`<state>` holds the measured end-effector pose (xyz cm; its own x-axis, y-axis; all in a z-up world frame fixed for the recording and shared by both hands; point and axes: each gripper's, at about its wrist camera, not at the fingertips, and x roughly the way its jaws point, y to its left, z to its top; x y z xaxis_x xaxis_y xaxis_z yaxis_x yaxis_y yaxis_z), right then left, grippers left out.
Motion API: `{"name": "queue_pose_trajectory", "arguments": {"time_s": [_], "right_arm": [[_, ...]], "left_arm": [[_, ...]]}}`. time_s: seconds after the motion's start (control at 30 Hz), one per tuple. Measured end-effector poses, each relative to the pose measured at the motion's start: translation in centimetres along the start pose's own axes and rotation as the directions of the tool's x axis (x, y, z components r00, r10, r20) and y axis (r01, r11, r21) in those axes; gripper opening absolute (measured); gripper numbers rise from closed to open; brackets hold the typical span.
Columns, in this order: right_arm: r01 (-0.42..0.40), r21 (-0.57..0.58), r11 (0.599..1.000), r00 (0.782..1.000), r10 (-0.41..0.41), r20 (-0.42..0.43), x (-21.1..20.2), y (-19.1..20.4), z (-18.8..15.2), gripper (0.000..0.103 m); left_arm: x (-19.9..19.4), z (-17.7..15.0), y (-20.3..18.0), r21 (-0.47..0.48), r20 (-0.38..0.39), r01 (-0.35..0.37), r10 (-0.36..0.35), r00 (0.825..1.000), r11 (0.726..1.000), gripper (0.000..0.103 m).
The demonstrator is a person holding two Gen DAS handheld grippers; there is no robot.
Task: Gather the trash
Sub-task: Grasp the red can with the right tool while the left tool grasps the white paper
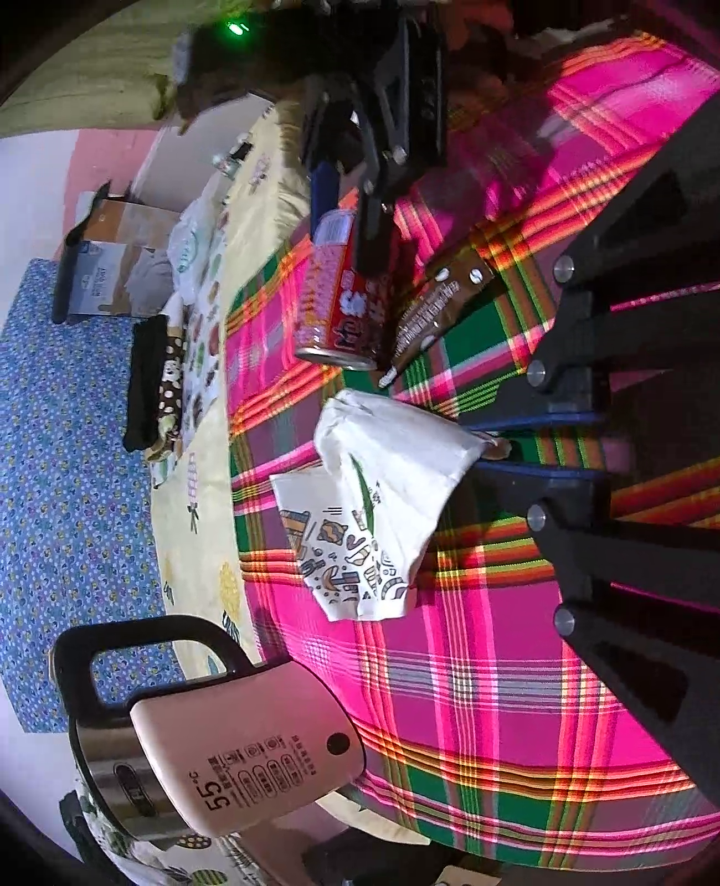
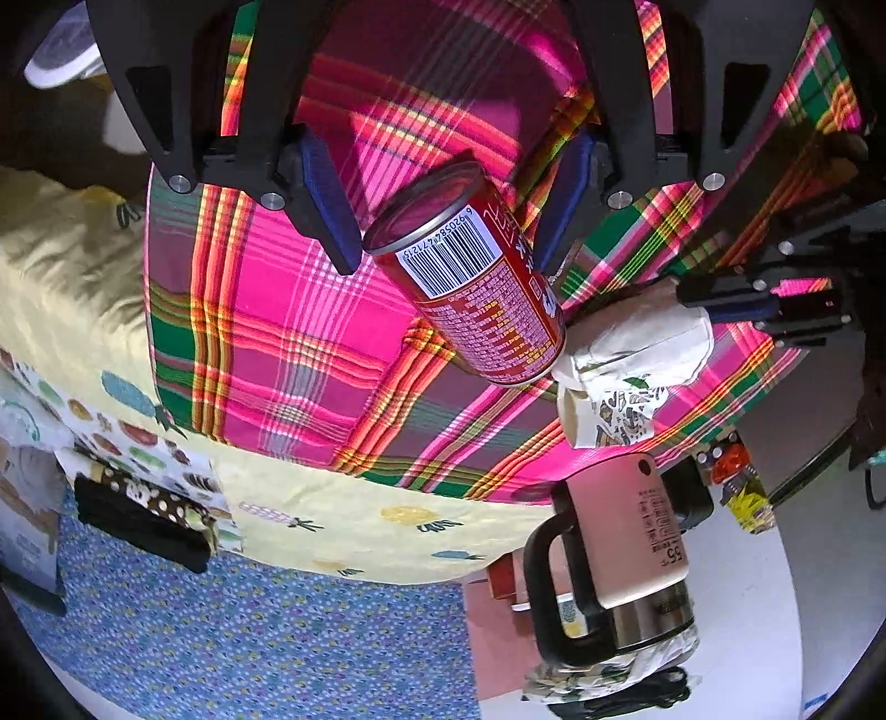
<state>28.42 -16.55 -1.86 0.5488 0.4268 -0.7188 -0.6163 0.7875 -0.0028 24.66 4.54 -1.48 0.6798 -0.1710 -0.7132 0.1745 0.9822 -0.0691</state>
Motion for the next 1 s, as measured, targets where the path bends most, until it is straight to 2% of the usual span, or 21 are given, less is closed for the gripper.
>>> {"name": "queue_pose_trajectory", "arguments": {"time_s": [0.17,0.2,0.23,0.3,0.43,0.67,0.7,0.9,0.97,1.0], "right_arm": [[-0.015,-0.012,1.0,1.0,0.015,-0.003,0.3,-0.3,0.3,0.066],[-0.018,-0.017,1.0,1.0,0.018,-0.005,0.4,-0.3,0.3,0.066],[-0.022,-0.022,1.0,1.0,0.022,-0.007,0.6,-0.2,0.4,0.066],[-0.029,-0.03,0.999,0.999,0.028,-0.018,0.9,-0.3,0.4,0.066],[-0.031,-0.03,0.999,0.999,0.03,-0.017,0.9,-0.4,0.5,0.066],[-0.04,0.0,0.999,0.996,0.04,-0.079,1.4,-0.1,0.2,0.065],[-0.043,0.007,0.999,0.996,0.043,-0.076,1.2,-0.2,0.1,0.062],[-0.046,0.073,0.996,0.997,0.05,-0.066,0.0,0.0,-0.7,0.061],[-0.044,0.083,0.996,0.997,0.049,-0.06,-0.4,0.2,-1.0,0.061],[-0.042,0.089,0.995,0.997,0.047,-0.058,-0.6,0.3,-1.2,0.061]], "left_arm": [[-0.9,0.5,0.9,-0.021,0.04,0.01,-0.01,0.999,1.0,0.015],[-0.8,0.7,1.0,-0.019,0.042,0.012,-0.011,0.999,1.0,0.024],[-0.8,0.8,1.2,-0.016,0.044,0.013,-0.012,0.999,1.0,0.043],[-0.7,1.1,1.5,-0.022,0.061,0.005,-0.004,0.998,1.0,0.062],[-0.3,1.9,1.7,0.001,0.072,0.01,-0.01,0.997,1.0,0.064],[2.2,2.2,1.1,0.086,0.011,-0.003,0.002,1.0,0.996,0.065],[2.3,2.1,1.0,0.094,0.006,-0.008,0.008,1.0,0.996,0.065],[3.3,1.9,0.2,0.129,-0.011,-0.019,0.021,1.0,0.991,0.065],[3.4,1.9,0.0,0.134,-0.021,-0.019,0.022,1.0,0.991,0.044],[3.4,1.9,0.0,0.135,-0.026,-0.022,0.026,0.999,0.991,0.031]]}}
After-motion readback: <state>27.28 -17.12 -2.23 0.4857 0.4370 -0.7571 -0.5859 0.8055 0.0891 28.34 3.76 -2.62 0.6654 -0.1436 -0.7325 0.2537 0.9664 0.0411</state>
